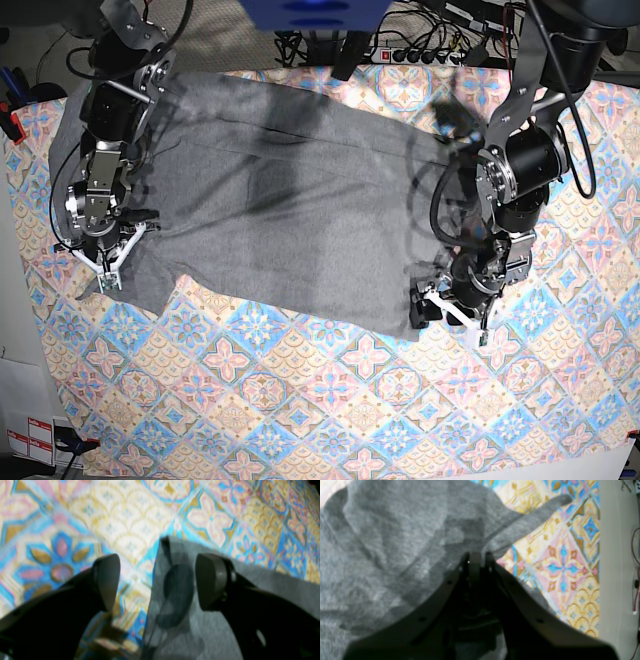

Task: Fold the T-shirt properly
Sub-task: 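Lift the hem and fold it toward the collar with both grippers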

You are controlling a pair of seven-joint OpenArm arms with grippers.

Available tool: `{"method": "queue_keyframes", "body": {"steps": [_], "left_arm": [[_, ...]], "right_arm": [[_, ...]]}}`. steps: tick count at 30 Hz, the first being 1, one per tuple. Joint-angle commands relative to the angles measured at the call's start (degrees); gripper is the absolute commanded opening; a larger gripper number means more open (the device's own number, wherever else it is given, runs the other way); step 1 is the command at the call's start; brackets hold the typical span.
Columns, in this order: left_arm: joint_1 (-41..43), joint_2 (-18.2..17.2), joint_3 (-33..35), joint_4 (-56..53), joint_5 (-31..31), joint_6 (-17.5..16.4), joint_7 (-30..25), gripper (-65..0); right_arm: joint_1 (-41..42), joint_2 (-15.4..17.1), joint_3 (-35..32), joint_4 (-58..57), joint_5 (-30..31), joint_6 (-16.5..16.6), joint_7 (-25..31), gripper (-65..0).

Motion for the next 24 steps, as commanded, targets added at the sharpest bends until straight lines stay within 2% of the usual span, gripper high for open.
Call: {"method": "queue_keyframes", "body": {"steps": [1,4,11,13,16,24], "left_arm": [[-2.1,0.07,0.14,0.5,-0.3,-0.68,-1.31,-19.1],[-0.87,1.48,0.14,0.59,1.9,-0.68,-1.31,-19.5],[0.54,1.65,0.14,-0.38,5.86,-0.77,-1.05,-20.1],[0.45,1.65,0.14,-3.1,7.0,-1.65,-1.13,-24.1],[0.45,1.74,0.14,-3.81,8.23,-6.35,-1.22,-33.2],[0.54,4.11,0.05,-3.98,10.08,-6.35,-0.78,-42.9]], "right_arm": [[1.36,0.79,-0.02,1.1,0.09,-0.61,1.23,-62.8],[1.36,0.79,-0.1,1.1,0.09,-0.61,1.23,-62.8],[1.36,0.79,-0.1,1.1,0.0,-0.61,1.23,-62.9],[1.36,0.79,-0.1,1.19,0.0,-0.61,1.23,-62.9],[1.1,0.79,-0.1,3.38,0.0,-0.61,1.23,-62.9],[-1.01,0.79,-0.1,5.49,0.0,-0.61,1.14,-62.8]]}}
